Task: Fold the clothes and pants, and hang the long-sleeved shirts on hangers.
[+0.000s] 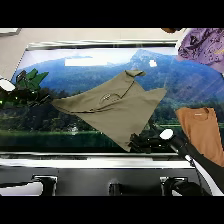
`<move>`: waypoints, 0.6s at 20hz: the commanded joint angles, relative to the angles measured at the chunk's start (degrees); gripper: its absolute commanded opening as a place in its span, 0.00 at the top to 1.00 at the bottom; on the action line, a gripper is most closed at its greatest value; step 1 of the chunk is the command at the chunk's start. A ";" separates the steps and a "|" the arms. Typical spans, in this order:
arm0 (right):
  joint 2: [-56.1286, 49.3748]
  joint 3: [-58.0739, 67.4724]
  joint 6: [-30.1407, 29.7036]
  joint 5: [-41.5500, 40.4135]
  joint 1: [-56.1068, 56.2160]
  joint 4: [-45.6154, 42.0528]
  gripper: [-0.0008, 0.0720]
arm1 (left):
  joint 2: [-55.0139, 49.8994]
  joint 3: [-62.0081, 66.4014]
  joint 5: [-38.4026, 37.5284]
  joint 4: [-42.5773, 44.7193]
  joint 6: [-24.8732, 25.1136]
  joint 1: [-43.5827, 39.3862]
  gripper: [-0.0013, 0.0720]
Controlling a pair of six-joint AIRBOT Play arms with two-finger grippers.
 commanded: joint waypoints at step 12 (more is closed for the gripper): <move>9.14 60.87 -1.33 13.53 -17.38 -11.72 0.95 | 19.67 20.83 -0.46 0.04 -0.35 3.37 0.96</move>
